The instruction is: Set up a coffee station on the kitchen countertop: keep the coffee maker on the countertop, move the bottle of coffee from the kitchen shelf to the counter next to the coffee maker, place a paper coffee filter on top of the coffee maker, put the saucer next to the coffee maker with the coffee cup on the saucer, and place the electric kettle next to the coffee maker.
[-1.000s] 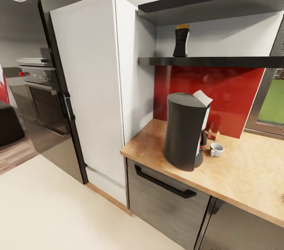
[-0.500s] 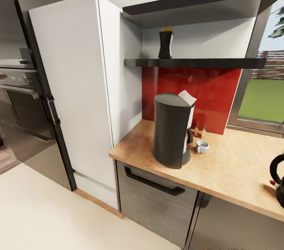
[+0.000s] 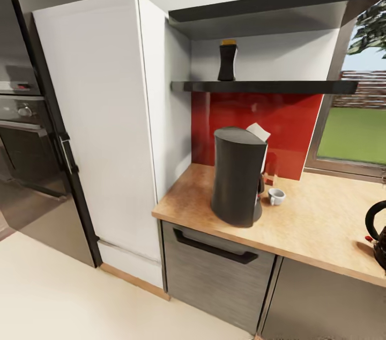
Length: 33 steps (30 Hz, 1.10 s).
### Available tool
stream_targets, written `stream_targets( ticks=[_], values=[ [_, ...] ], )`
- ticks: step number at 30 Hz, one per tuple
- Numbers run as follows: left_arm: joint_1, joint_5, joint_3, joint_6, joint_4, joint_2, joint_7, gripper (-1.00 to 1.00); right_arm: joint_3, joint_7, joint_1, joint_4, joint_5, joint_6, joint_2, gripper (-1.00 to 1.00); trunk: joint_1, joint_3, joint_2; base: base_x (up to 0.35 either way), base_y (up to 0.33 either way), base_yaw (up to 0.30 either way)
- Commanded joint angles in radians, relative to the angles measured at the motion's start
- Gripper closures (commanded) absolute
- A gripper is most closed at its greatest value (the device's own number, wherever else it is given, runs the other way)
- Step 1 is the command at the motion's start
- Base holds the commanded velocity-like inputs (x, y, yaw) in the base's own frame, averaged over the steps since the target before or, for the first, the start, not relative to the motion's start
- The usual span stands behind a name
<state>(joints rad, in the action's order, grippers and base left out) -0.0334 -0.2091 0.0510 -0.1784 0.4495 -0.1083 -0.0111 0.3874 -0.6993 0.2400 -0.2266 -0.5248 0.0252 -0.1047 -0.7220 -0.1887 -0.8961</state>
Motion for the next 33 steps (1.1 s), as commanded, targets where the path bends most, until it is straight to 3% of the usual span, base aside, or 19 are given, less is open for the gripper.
stream_targets(
  ticks=[1, 22, 33],
  values=[
    [0.0, -0.004, 0.003, -0.001, 0.002, -0.001, -0.001, -1.0, 0.008, -0.005, 0.001, 0.0, -0.011, 0.003, 0.0, -1.0, 0.0, -0.001, -0.001, 0.0, 0.16, -0.207],
    [0.0, -0.004, 0.004, -0.001, 0.002, -0.001, -0.001, -1.0, 0.008, -0.005, 0.001, 0.0, -0.011, 0.003, 0.0, -1.0, 0.0, 0.007, -0.001, -0.036, 0.088, -0.19],
    [0.0, -0.004, 0.003, -0.001, 0.002, -0.001, -0.001, -1.0, 0.008, -0.005, 0.001, -0.001, -0.01, 0.003, 0.0, -1.0, 0.0, 0.007, -0.001, 0.086, 0.007, -0.035]
  ],
)
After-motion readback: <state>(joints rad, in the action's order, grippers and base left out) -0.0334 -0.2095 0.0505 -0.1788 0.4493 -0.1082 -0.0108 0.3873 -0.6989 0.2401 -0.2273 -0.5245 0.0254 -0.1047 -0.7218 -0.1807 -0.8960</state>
